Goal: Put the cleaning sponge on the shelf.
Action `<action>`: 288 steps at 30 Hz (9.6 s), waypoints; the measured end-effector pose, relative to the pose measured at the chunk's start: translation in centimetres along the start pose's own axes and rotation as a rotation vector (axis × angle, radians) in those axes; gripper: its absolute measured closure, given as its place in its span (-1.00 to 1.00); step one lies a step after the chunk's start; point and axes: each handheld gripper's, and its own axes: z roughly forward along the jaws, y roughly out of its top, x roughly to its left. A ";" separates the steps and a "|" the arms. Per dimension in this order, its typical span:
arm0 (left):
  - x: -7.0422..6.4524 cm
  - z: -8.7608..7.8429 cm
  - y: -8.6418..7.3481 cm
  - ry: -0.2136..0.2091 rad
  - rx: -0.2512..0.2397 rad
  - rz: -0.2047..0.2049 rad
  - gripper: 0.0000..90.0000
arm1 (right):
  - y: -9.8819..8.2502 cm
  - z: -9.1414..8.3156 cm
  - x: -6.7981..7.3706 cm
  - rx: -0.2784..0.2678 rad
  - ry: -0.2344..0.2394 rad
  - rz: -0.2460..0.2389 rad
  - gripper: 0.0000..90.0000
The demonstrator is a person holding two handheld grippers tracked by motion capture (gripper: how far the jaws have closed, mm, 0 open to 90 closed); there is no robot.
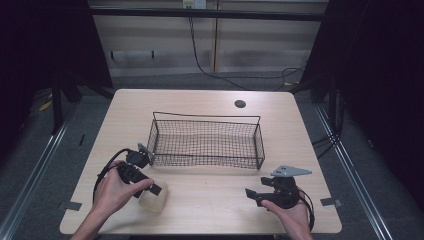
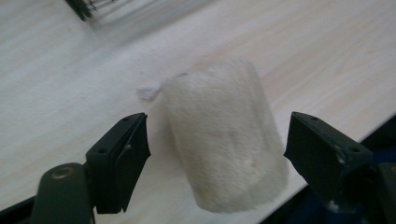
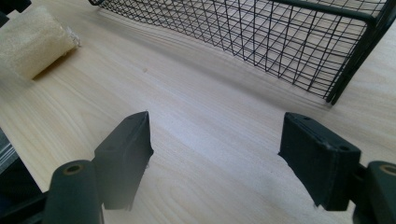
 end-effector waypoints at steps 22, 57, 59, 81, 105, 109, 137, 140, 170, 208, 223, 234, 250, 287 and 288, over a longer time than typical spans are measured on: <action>-1.1 3.0 1.1 0.043 0.141 0.024 -0.45 | -0.1 0.5 0.3 0.041 0.025 0.007 -0.45; -1.1 1.0 1.3 -0.051 0.166 0.114 -0.39 | -0.2 0.7 0.2 0.066 0.019 0.013 -0.44; -1.2 0.9 1.3 -0.053 0.166 0.117 -0.39 | -0.2 0.6 0.2 0.066 0.021 0.014 -0.44; -0.9 -3.0 0.8 -0.094 0.090 0.164 -0.39 | -0.2 0.7 0.1 0.070 0.024 0.020 -0.44; -1.2 -6.2 2.7 -0.114 0.067 0.193 -0.39 | -0.1 0.6 0.2 0.051 0.021 0.016 -0.45; -1.8 -7.4 3.3 -0.097 0.053 0.203 -0.39 | -0.1 0.5 0.2 0.051 0.022 0.016 -0.45; -1.6 -10.6 7.4 -0.037 0.013 0.099 -0.39 | 0.0 0.4 0.4 0.031 0.021 0.009 -0.64; -1.4 -10.6 7.7 -0.035 0.011 0.085 -0.39 | 0.0 0.4 0.4 0.031 0.019 0.009 -0.64; 0.1 -8.2 12.6 0.003 0.007 -0.200 -0.39 | -0.1 0.5 0.5 0.050 0.023 0.005 -0.61; 1.1 -3.7 14.7 0.081 0.036 -0.300 -0.39 | -0.1 0.6 0.5 0.060 0.026 0.006 -0.62; 1.9 -2.3 14.5 0.074 0.043 -0.305 -0.39 | -0.1 0.6 0.5 0.062 0.030 0.010 -0.62; 2.1 -1.4 15.1 0.079 0.040 -0.336 -0.39 | -0.1 0.7 0.5 0.061 0.037 0.004 -0.61; 2.6 0.0 15.5 0.160 -0.006 -0.389 -0.39 | -0.1 0.7 0.6 0.067 0.040 0.003 -0.62; 2.9 3.4 14.8 0.199 0.082 -0.418 -0.41 | -0.1 0.8 0.6 0.073 0.050 0.003 -0.62; 2.9 3.4 14.8 0.199 0.082 -0.418 -0.42 | -0.1 0.8 0.6 0.072 0.050 0.003 -0.62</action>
